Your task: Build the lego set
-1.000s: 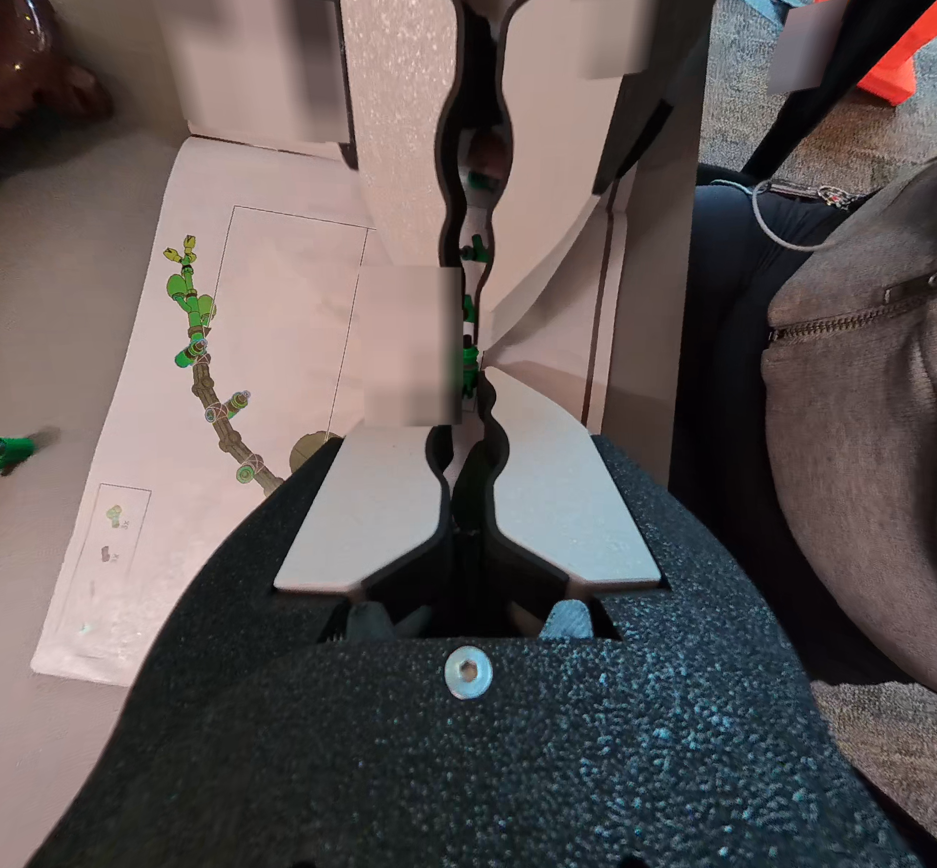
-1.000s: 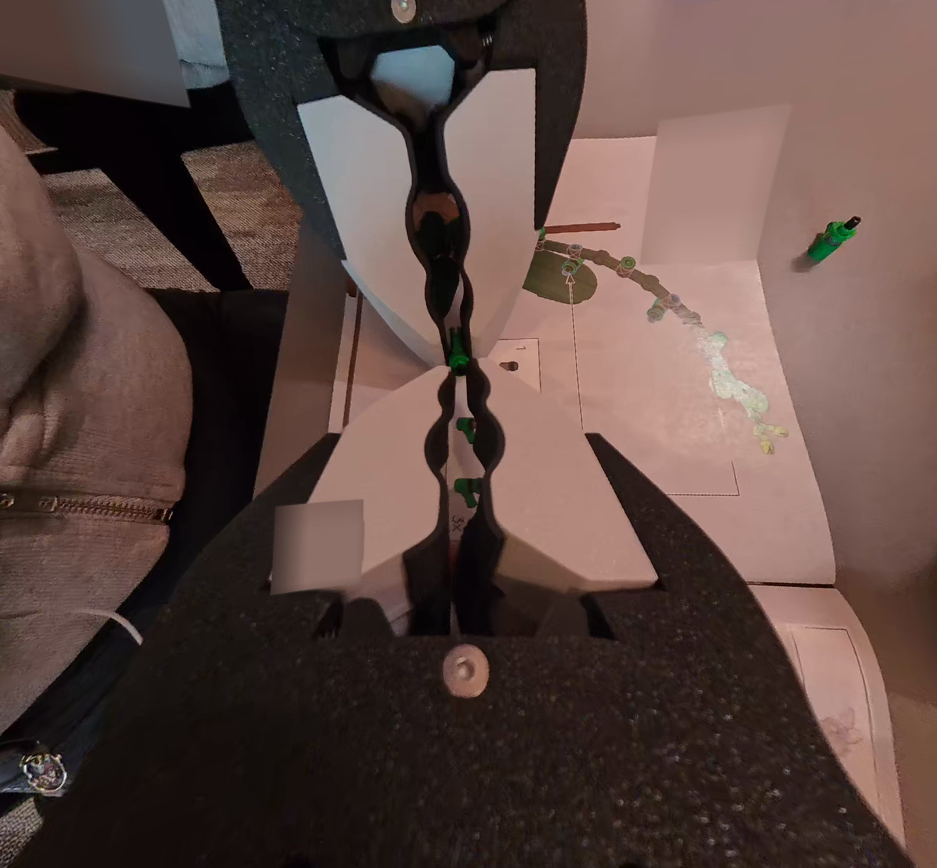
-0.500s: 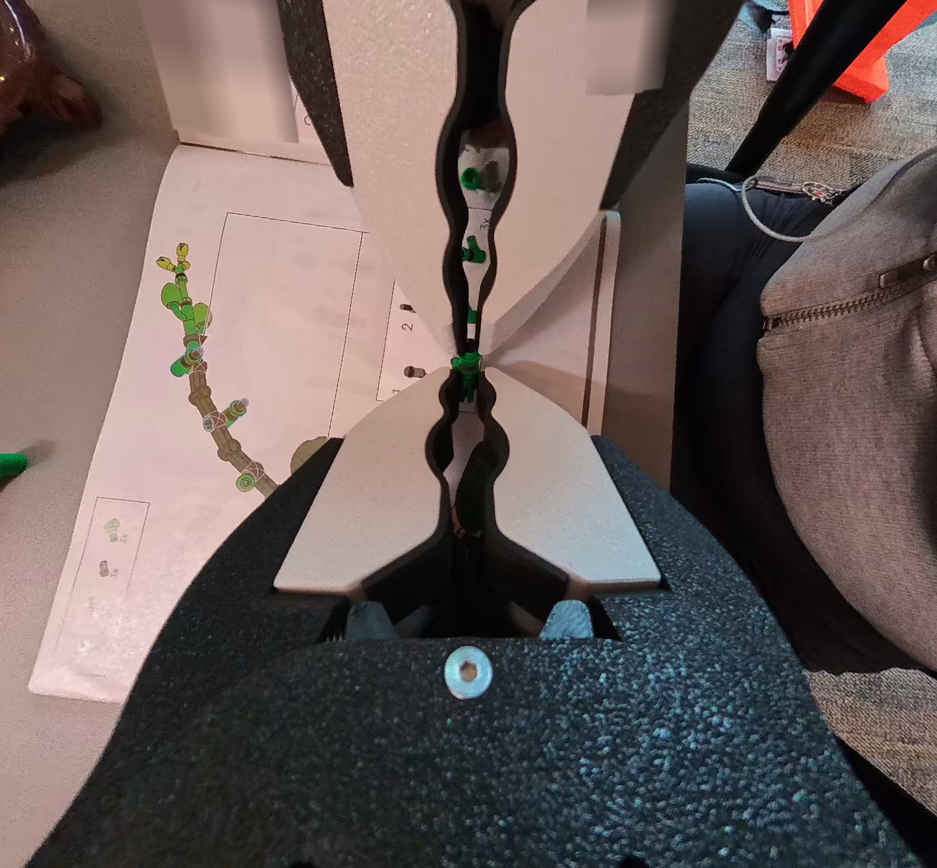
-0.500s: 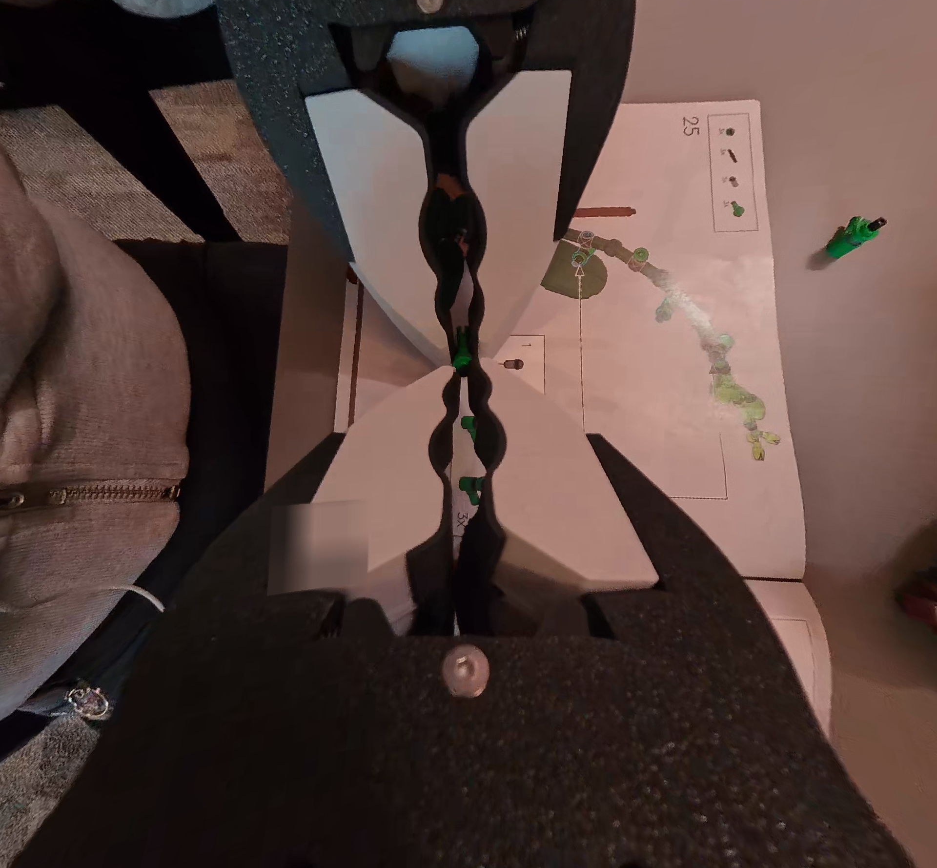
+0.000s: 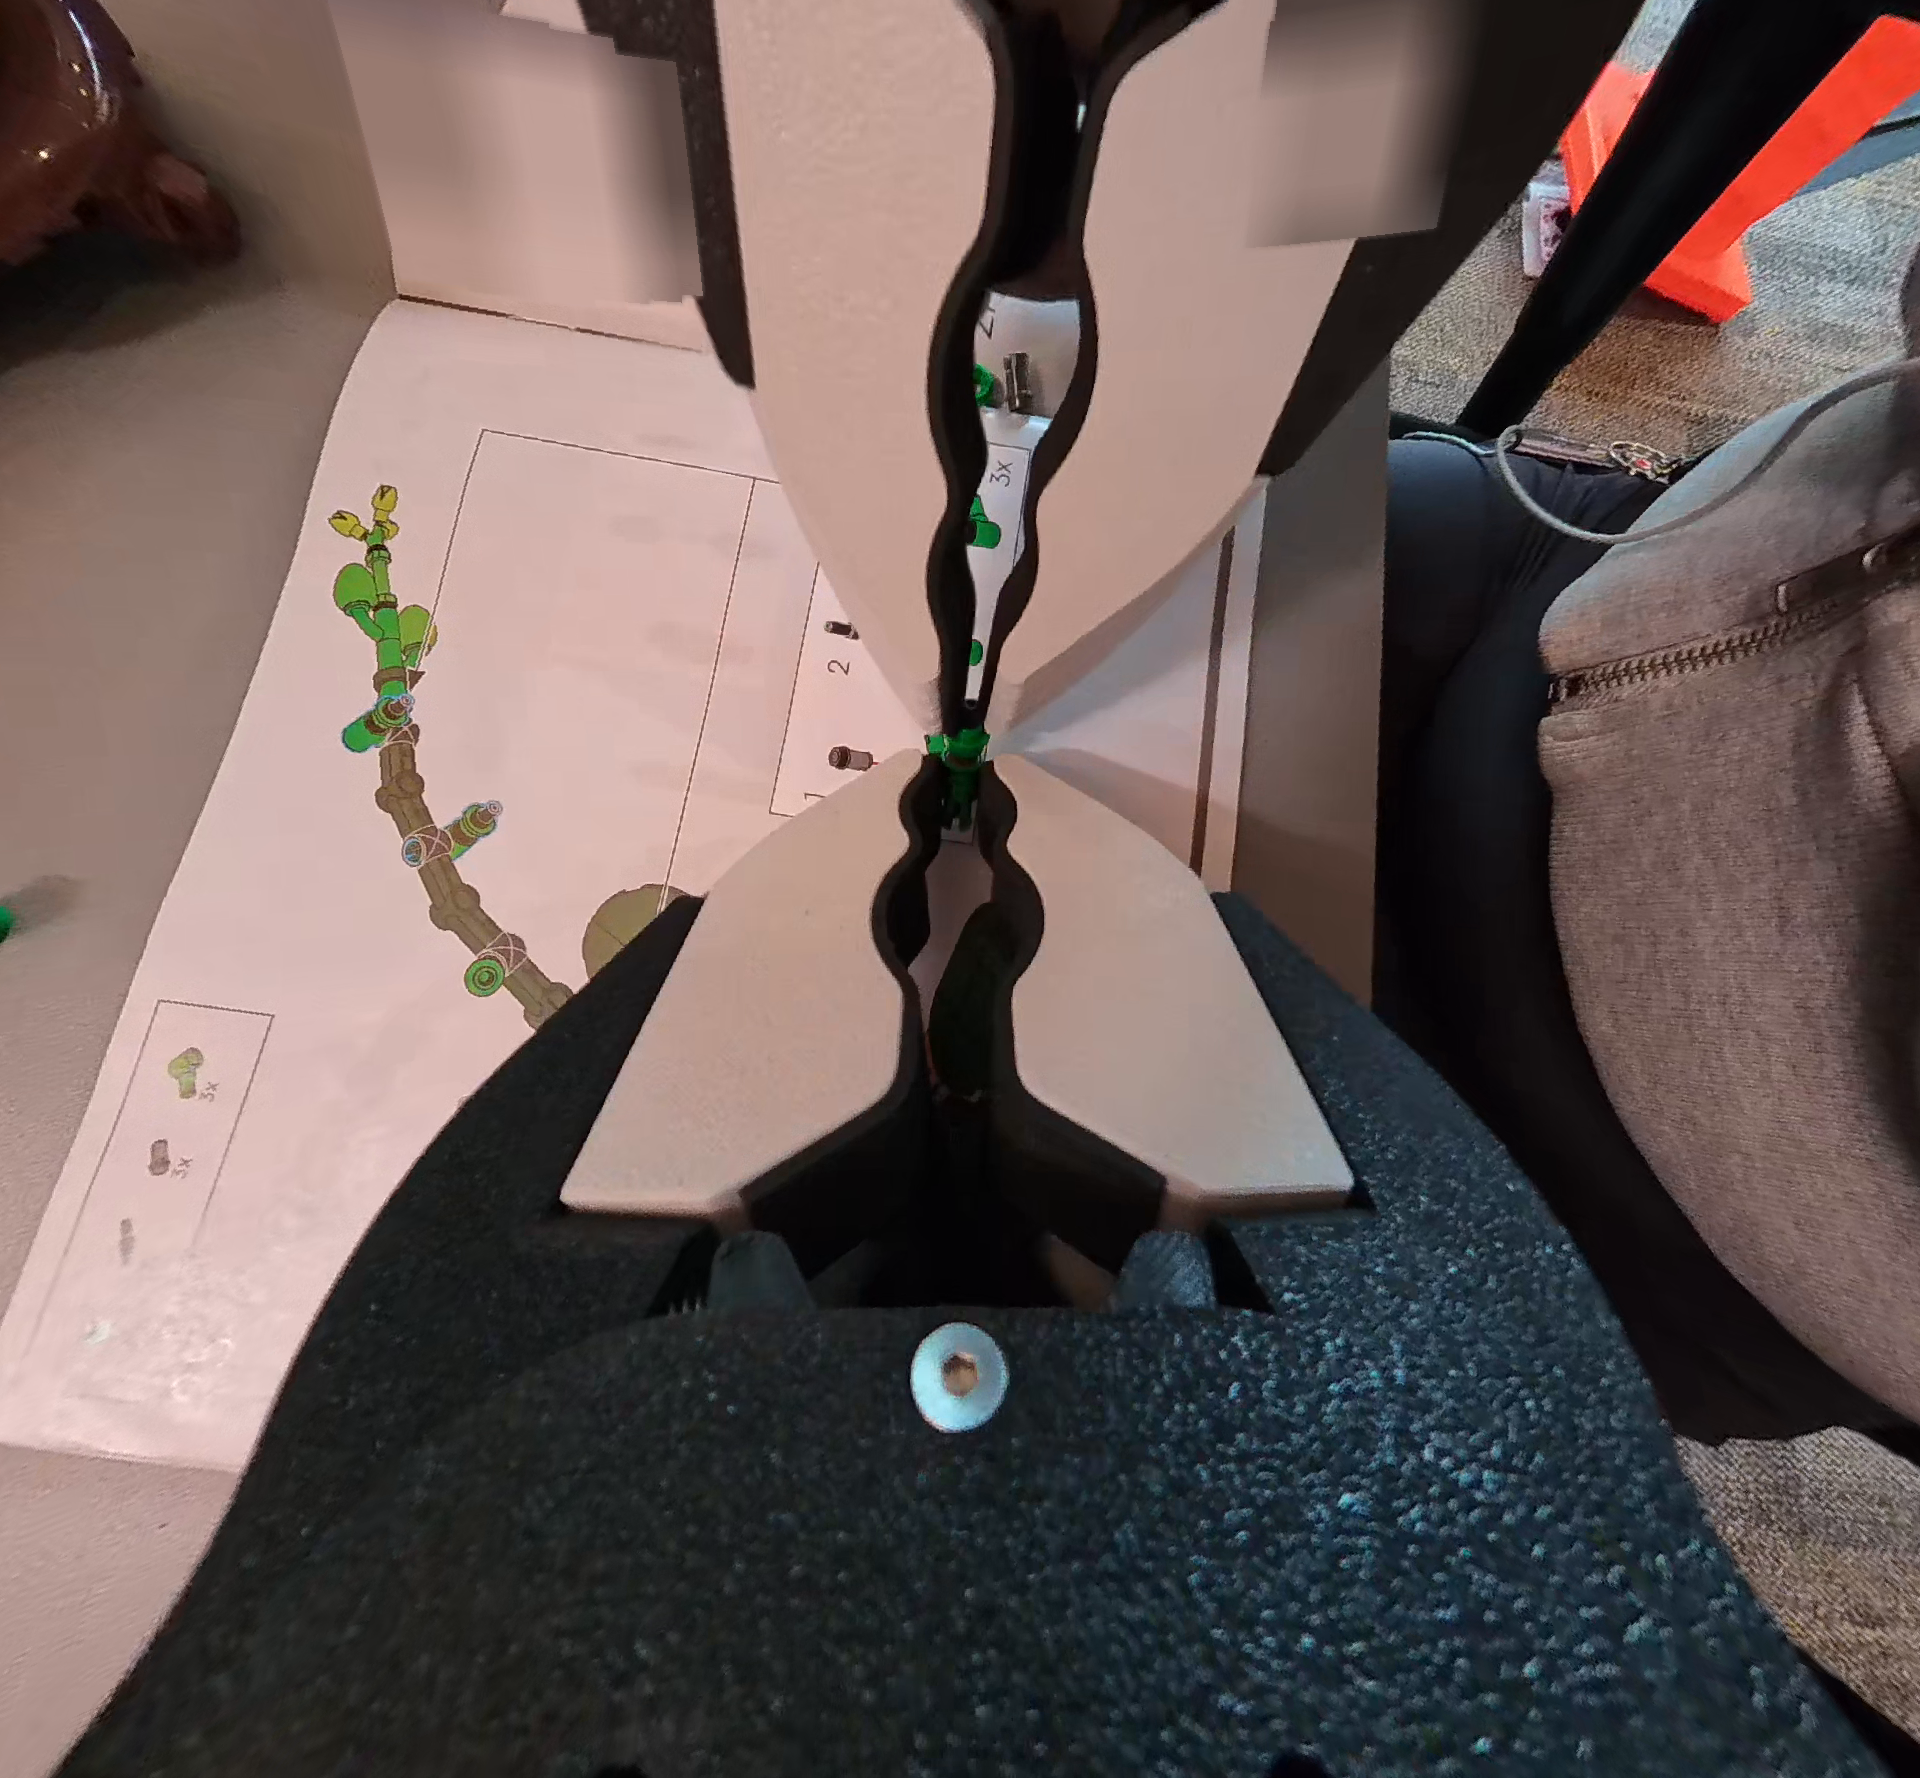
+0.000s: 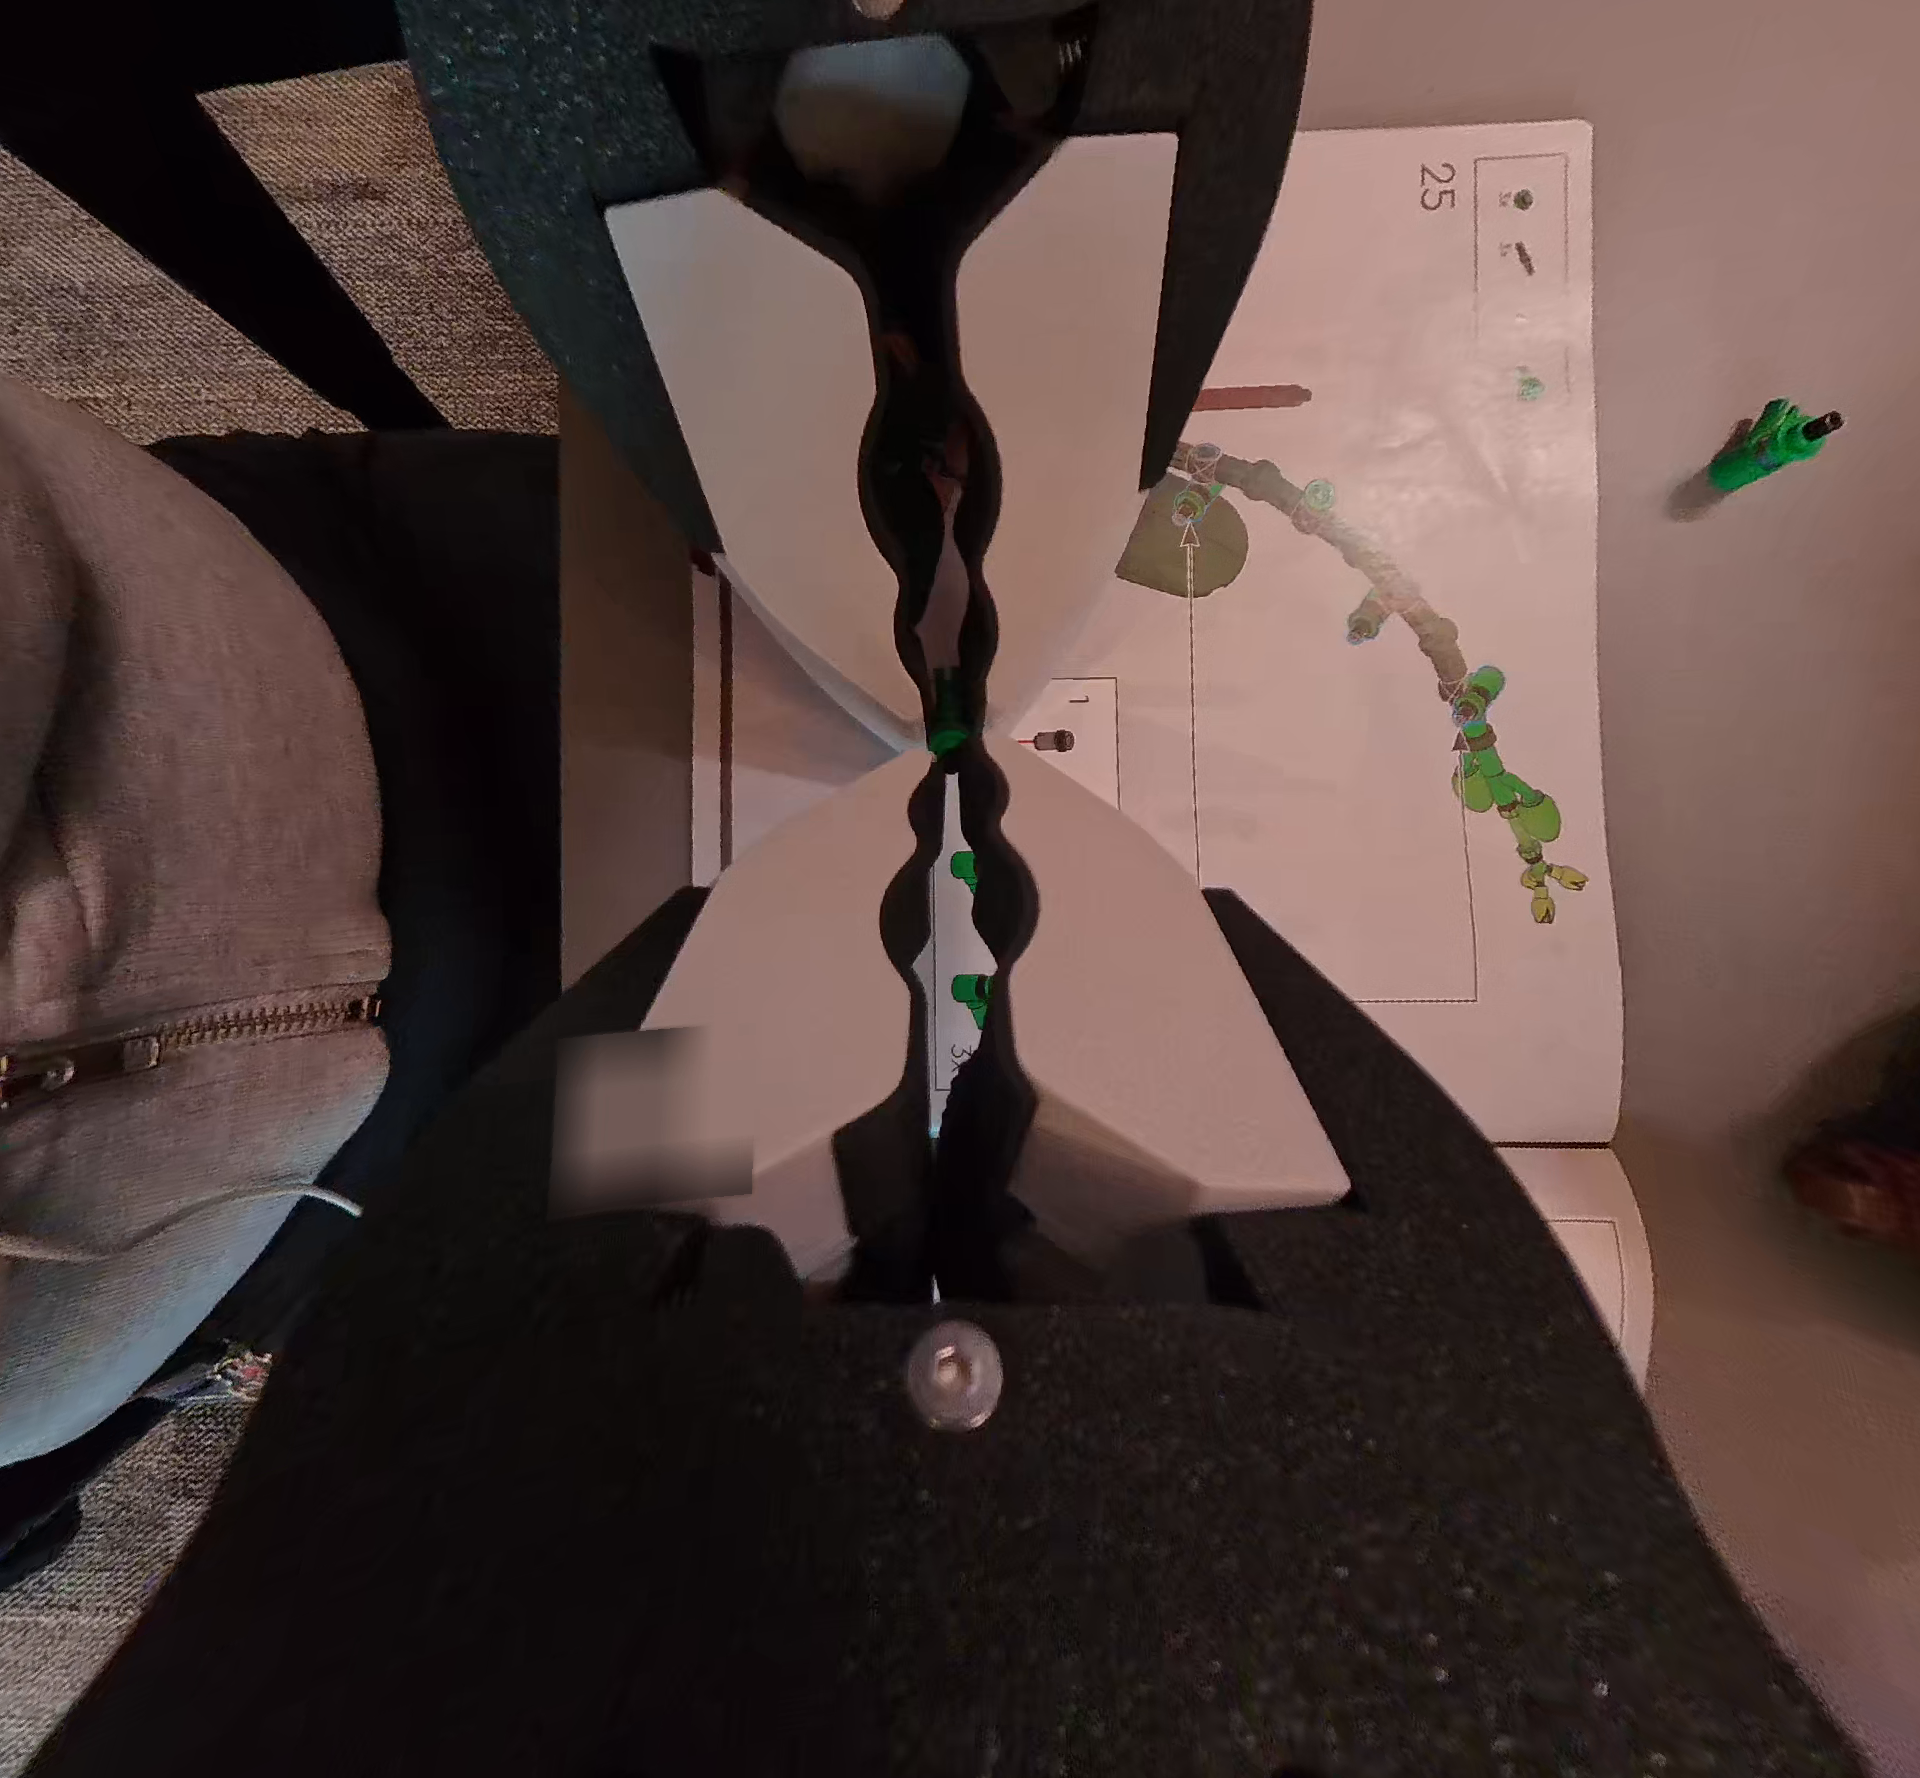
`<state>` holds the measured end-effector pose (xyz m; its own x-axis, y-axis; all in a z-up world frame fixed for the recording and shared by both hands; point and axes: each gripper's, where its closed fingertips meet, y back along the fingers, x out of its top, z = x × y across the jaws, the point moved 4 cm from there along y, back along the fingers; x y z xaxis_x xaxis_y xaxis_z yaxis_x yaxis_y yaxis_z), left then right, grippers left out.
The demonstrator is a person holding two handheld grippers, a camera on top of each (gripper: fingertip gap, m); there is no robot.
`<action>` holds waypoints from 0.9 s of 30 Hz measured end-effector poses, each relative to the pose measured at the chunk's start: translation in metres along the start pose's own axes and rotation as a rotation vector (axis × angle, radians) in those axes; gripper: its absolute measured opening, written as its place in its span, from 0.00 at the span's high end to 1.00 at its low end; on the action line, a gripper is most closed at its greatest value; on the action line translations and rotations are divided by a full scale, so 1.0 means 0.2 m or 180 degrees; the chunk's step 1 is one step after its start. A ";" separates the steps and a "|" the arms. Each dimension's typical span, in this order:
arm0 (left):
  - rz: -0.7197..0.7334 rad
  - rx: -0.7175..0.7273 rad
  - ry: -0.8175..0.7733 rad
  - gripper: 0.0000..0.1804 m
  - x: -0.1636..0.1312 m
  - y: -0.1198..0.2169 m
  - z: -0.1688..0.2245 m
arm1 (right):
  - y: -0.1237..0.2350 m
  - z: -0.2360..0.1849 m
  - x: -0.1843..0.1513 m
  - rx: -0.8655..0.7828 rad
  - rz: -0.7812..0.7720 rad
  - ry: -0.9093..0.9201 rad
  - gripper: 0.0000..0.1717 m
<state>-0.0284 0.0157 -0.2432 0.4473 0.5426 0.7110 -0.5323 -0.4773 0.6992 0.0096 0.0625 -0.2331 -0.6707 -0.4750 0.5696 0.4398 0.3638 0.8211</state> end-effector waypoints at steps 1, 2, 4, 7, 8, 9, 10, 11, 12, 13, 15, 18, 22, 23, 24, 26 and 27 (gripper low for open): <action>0.0015 -0.0006 0.0010 0.97 0.00 0.00 0.00 | 0.00 0.00 0.00 -0.0017 -0.0013 0.0020 0.99; 0.0025 -0.0011 0.0014 0.97 0.00 0.00 0.00 | 0.00 0.00 0.00 -0.0042 -0.0043 0.0043 0.99; 0.0034 -0.0010 0.0015 0.97 0.00 0.00 0.00 | -0.01 0.00 0.01 -0.0091 -0.0114 0.0079 0.99; 0.0056 -0.0015 0.0034 0.96 -0.01 0.00 0.00 | -0.01 0.00 0.01 -0.0074 -0.0135 0.0057 0.99; 0.0068 -0.0023 0.0044 0.96 -0.01 0.00 0.00 | -0.01 0.00 0.01 -0.0075 -0.0155 0.0064 0.99; 0.0077 -0.0031 0.0050 0.96 -0.01 0.00 0.00 | -0.02 -0.01 0.02 -0.0093 -0.0201 0.0077 0.99; 0.0081 -0.0036 0.0057 0.96 -0.01 0.00 0.00 | -0.02 -0.01 0.02 -0.0134 -0.0268 0.0130 0.99; 0.0086 -0.0036 0.0058 0.96 -0.01 0.00 0.00 | -0.02 -0.01 0.03 -0.0184 -0.0348 0.0191 0.99; 0.0092 -0.0036 0.0063 0.96 -0.01 0.00 0.00 | -0.02 -0.01 0.03 -0.0220 -0.0400 0.0228 0.99; 0.0098 -0.0036 0.0064 0.96 -0.01 0.00 0.00 | -0.02 -0.01 0.03 -0.0227 -0.0424 0.0239 0.99; 0.0111 -0.0042 0.0074 0.96 -0.01 0.00 0.00 | -0.02 -0.01 0.03 -0.0164 -0.0444 0.0217 0.99; 0.0119 -0.0054 0.0085 0.96 -0.01 0.00 0.00 | -0.02 -0.02 0.04 -0.0237 -0.0576 0.0307 0.99; 0.0117 -0.0050 0.0086 0.96 -0.01 0.00 -0.01 | -0.02 -0.02 0.04 -0.0240 -0.0562 0.0253 0.99; 0.0122 -0.0046 0.0081 0.96 -0.01 0.00 -0.01 | -0.02 -0.02 0.04 -0.0266 -0.0567 0.0294 0.99; 0.0127 -0.0040 0.0070 0.96 -0.01 0.00 0.00 | -0.02 -0.03 0.04 -0.0319 -0.0602 0.0338 0.99; 0.0137 -0.0028 0.0052 0.96 -0.01 0.00 0.00 | -0.02 -0.03 0.04 -0.0391 -0.0611 0.0387 0.99; 0.0137 -0.0032 0.0055 0.96 -0.01 0.00 0.00 | -0.02 -0.03 0.04 -0.0386 -0.0560 0.0330 0.99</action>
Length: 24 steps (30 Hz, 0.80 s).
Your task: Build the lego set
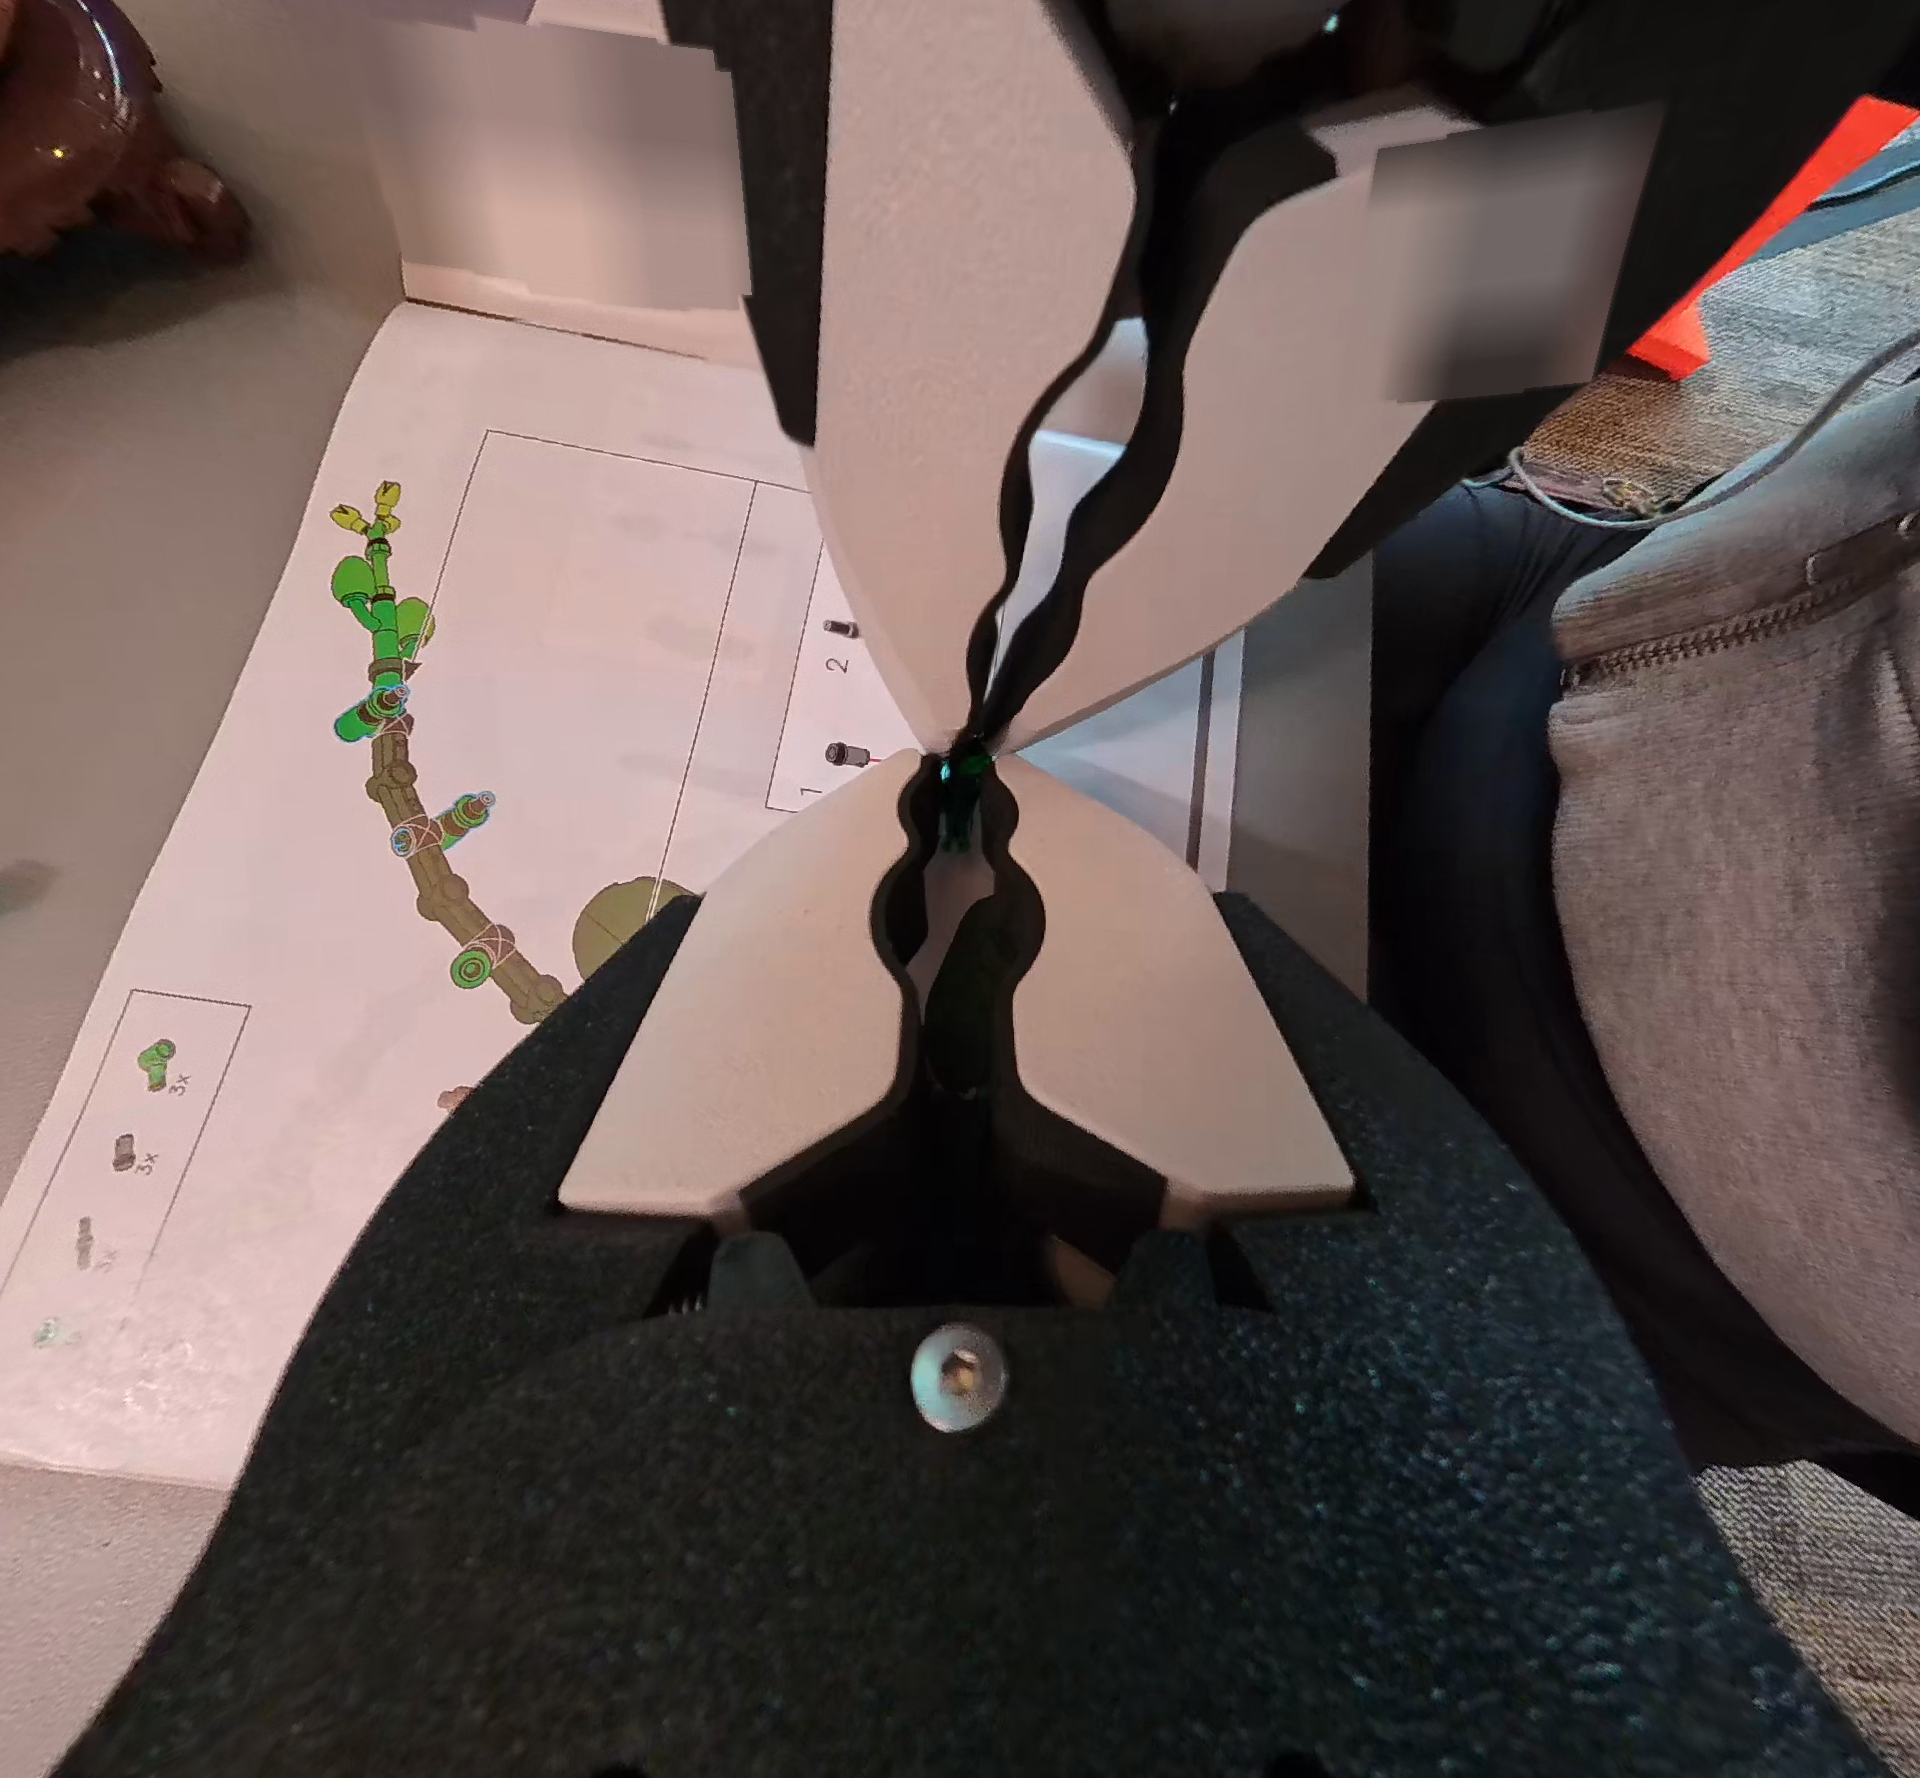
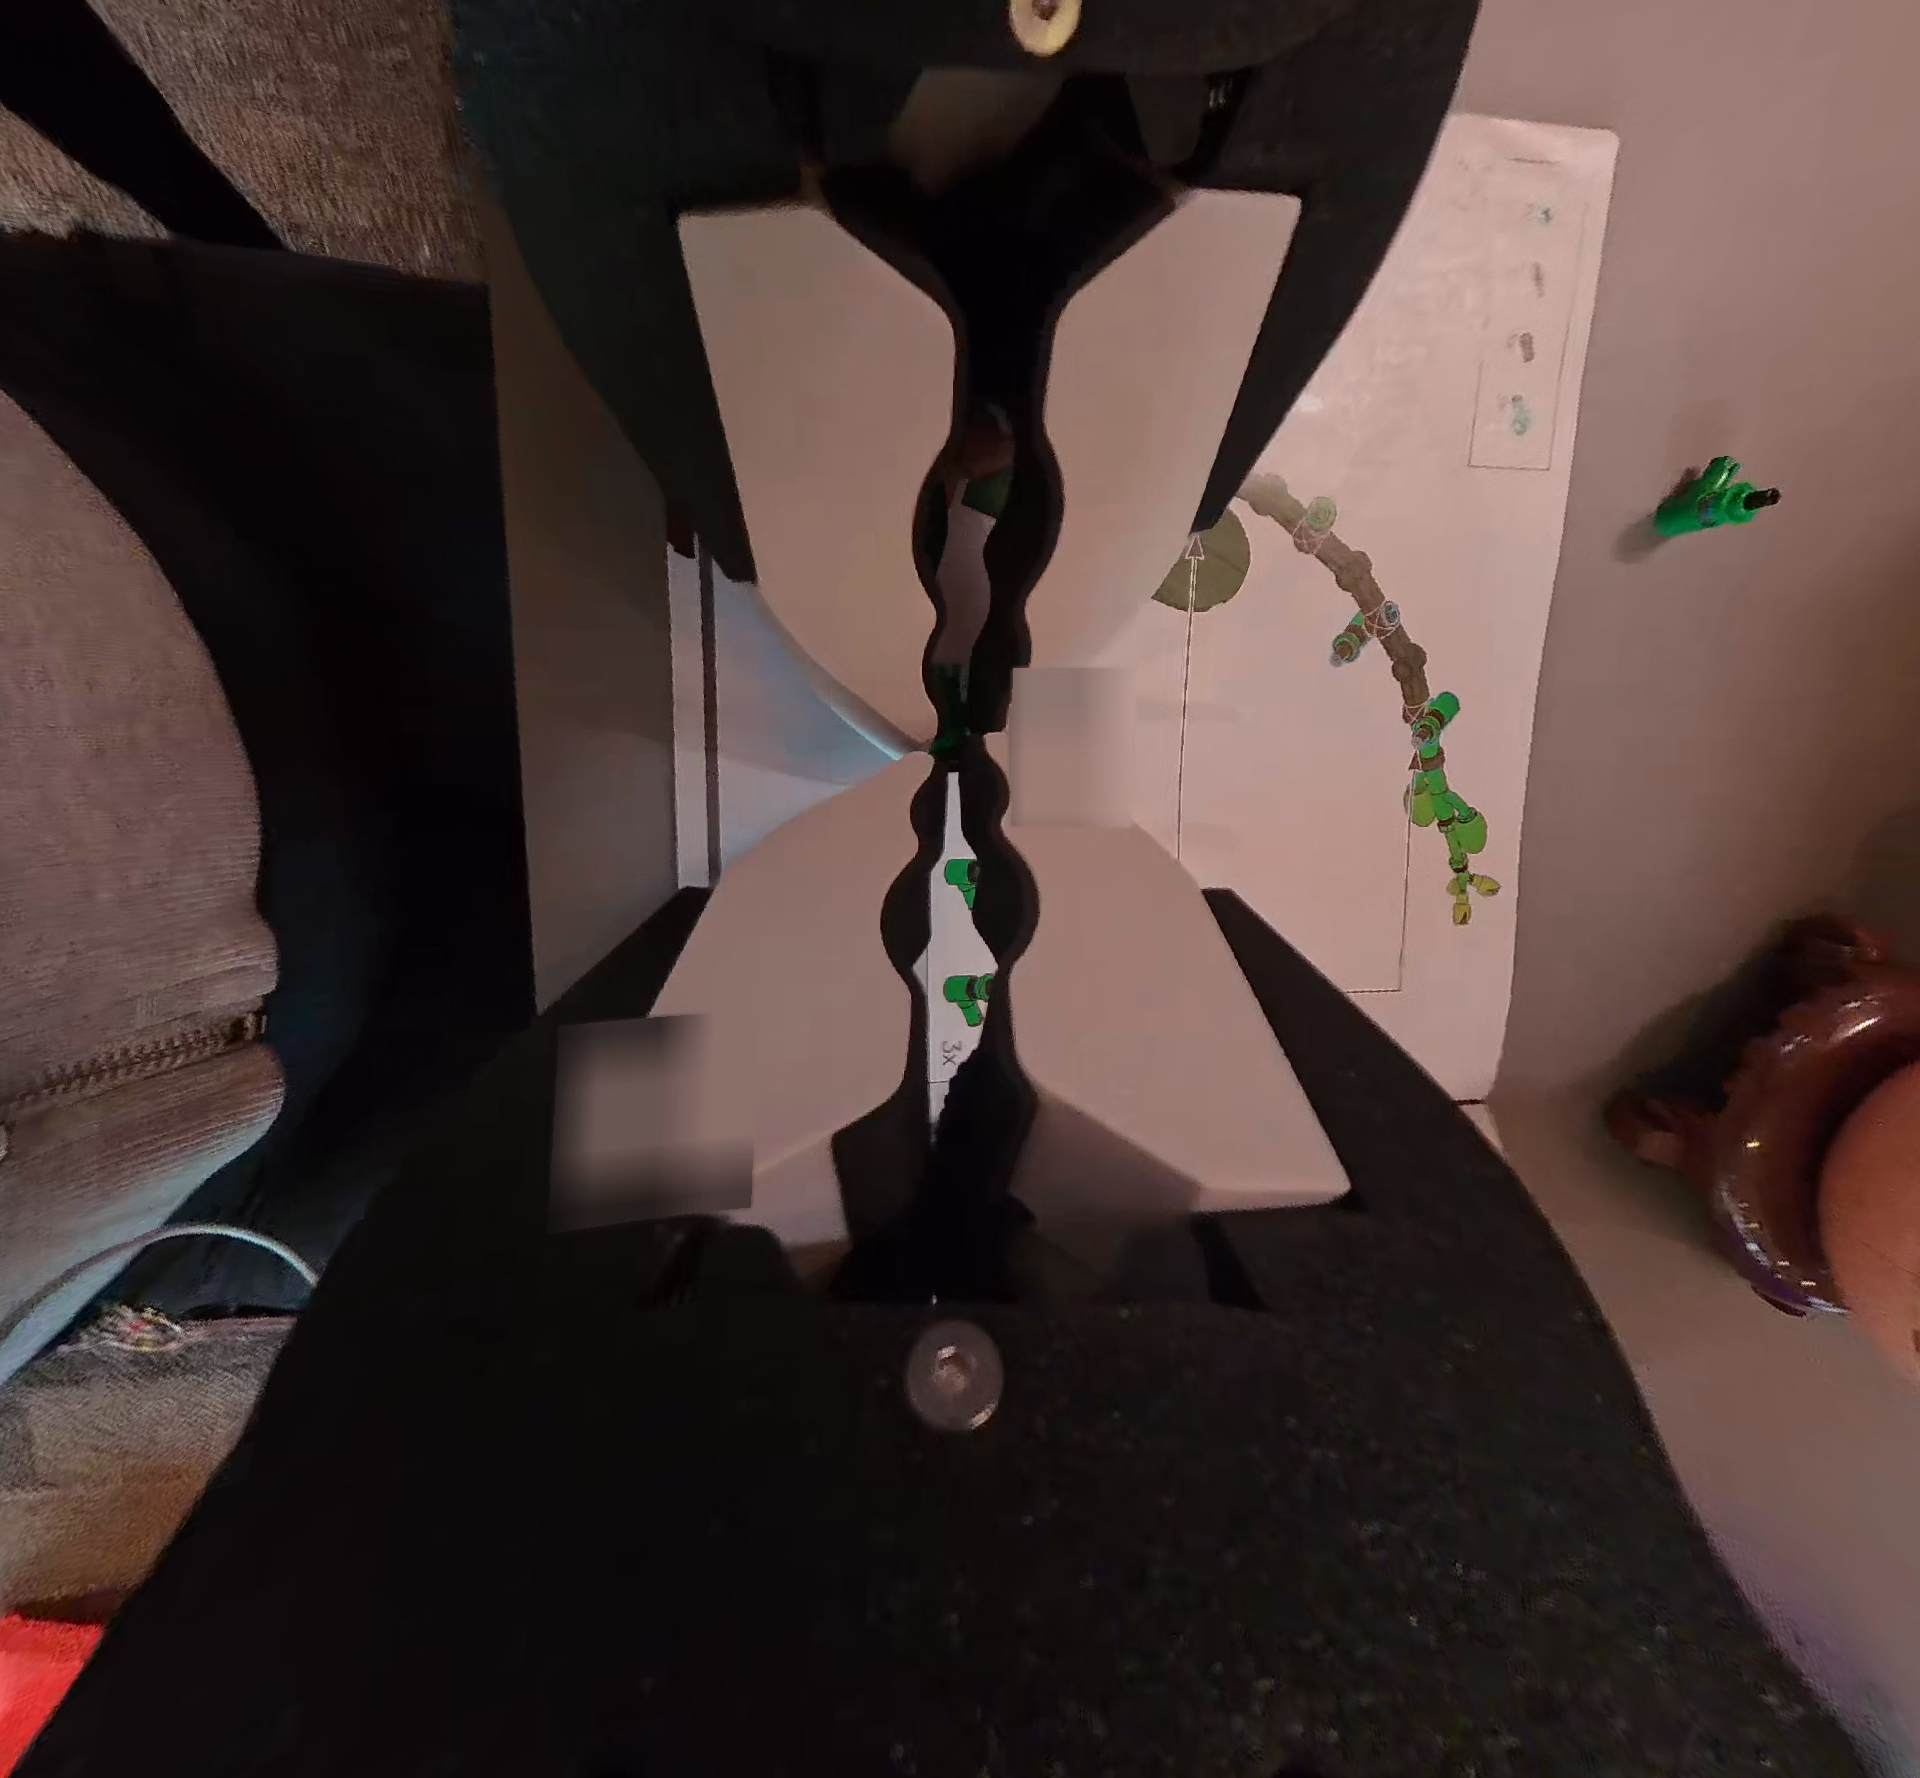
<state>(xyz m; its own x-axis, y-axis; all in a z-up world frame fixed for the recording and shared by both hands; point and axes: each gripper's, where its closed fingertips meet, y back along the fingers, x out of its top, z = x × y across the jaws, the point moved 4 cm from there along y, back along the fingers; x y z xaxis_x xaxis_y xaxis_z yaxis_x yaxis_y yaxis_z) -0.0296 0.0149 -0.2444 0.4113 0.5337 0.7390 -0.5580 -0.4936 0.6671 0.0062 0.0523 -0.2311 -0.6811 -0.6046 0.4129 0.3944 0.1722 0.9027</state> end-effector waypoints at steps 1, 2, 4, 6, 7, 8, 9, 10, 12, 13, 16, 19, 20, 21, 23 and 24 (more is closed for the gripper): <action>-0.0005 0.0003 0.0018 0.96 0.00 0.00 0.00 | 0.00 0.00 -0.01 0.0006 0.0045 -0.0048 0.99; -0.0004 0.0004 0.0034 0.96 0.00 0.00 0.00 | 0.00 0.00 -0.01 -0.0002 0.0076 -0.0058 0.99; 0.0037 -0.0030 0.0131 0.94 0.01 0.01 0.00 | -0.03 0.00 -0.07 0.0030 -0.0137 -0.0081 0.98; 0.0158 -0.0118 0.0245 0.96 0.02 0.02 0.01 | -0.03 0.00 -0.05 0.0048 -0.0003 -0.0096 0.99; 0.0145 -0.0105 0.0269 0.96 0.01 0.03 0.01 | -0.02 0.02 -0.04 -0.0032 0.0085 -0.0093 0.99; 0.0139 -0.0067 0.0268 0.96 0.00 0.03 0.00 | 0.00 0.04 -0.04 -0.0066 0.0136 -0.0113 1.00; 0.0139 -0.0049 0.0259 0.96 0.00 0.04 0.00 | 0.02 0.07 -0.04 -0.0162 0.0169 -0.0161 1.00; 0.0110 -0.0035 0.0253 0.96 -0.01 0.04 0.00 | 0.04 0.10 -0.04 -0.0240 0.0192 -0.0200 0.99; 0.0050 -0.0049 0.0239 0.95 -0.03 0.04 0.00 | 0.06 0.14 -0.07 -0.0229 0.0250 -0.0340 0.98; 0.0049 -0.0048 0.0245 0.95 -0.03 0.04 -0.01 | 0.07 0.14 -0.07 -0.0175 0.0325 -0.0422 0.97; 0.0049 -0.0067 0.0234 0.95 -0.03 0.04 -0.01 | 0.08 0.12 -0.08 0.0067 0.0584 -0.0586 0.91; 0.0038 -0.0059 0.0230 0.96 -0.03 0.04 -0.01 | 0.06 0.05 -0.08 0.0347 0.0762 -0.0618 0.88; 0.0034 -0.0050 0.0212 0.96 -0.03 0.04 -0.01 | 0.05 0.03 -0.08 0.0386 0.0817 -0.0587 0.87; 0.0031 -0.0043 0.0190 0.96 -0.03 0.04 -0.01 | 0.04 0.02 -0.07 0.0379 0.0881 -0.0530 0.88; 0.0076 -0.0062 0.0180 0.96 -0.02 0.04 0.00 | 0.03 0.01 -0.05 0.0268 0.0979 -0.0413 0.89; 0.0224 -0.0056 0.0239 0.96 -0.01 0.06 -0.02 | 0.03 0.01 -0.05 0.0170 0.1012 -0.0383 0.87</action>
<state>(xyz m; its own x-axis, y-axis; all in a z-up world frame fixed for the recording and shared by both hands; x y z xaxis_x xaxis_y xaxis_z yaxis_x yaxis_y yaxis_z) -0.0393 0.0107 -0.2377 0.3159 0.5483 0.7743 -0.5965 -0.5199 0.6115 0.0144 0.0612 -0.2287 -0.5984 -0.4186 0.6831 0.5680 0.3797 0.7302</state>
